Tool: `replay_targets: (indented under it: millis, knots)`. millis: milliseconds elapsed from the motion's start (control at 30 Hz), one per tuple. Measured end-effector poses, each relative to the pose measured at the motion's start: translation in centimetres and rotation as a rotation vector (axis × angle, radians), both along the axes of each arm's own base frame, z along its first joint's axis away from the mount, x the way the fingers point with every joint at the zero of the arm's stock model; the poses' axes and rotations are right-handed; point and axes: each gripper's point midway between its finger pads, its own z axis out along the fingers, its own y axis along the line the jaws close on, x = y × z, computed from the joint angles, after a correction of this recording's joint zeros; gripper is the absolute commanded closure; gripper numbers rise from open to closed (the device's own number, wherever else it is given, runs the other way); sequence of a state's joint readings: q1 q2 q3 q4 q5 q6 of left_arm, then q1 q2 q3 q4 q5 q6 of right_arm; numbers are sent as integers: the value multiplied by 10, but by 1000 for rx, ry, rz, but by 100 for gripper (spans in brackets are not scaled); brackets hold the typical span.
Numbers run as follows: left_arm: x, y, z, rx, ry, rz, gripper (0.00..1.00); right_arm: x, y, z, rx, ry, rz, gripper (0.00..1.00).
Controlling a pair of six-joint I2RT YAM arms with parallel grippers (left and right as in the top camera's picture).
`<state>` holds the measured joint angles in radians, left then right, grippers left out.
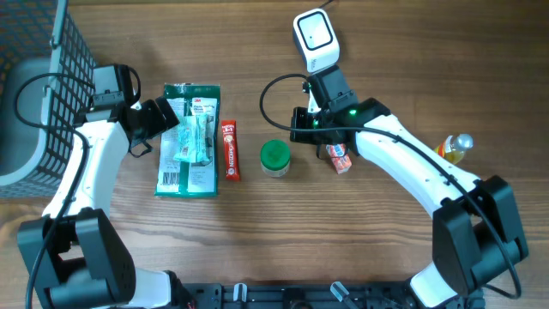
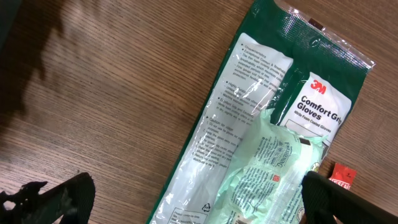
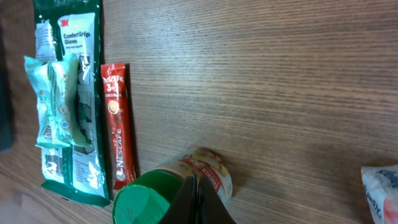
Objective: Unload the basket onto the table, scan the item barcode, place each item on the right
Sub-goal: 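Move the right gripper over the jar toward the Kleenex pack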
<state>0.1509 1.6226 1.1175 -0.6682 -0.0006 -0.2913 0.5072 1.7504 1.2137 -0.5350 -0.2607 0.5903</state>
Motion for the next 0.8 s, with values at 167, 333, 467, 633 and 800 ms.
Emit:
replay_targets:
  millis: [167, 333, 467, 633, 800]
  knots:
    - [0, 0, 0, 0, 0, 0, 0, -20, 3, -18, -26, 51, -3, 96]
    - [0, 0, 0, 0, 0, 0, 0, -40, 15, -31, -28, 93, -4, 96]
    - [0, 0, 0, 0, 0, 0, 0, -49, 38, -27, 6, 72, 31, 95]
    - [0, 0, 0, 0, 0, 0, 0, -56, 49, -26, 16, 75, 44, 95]
    - [0, 0, 0, 0, 0, 0, 0, -59, 35, -29, -62, 84, 54, 96]
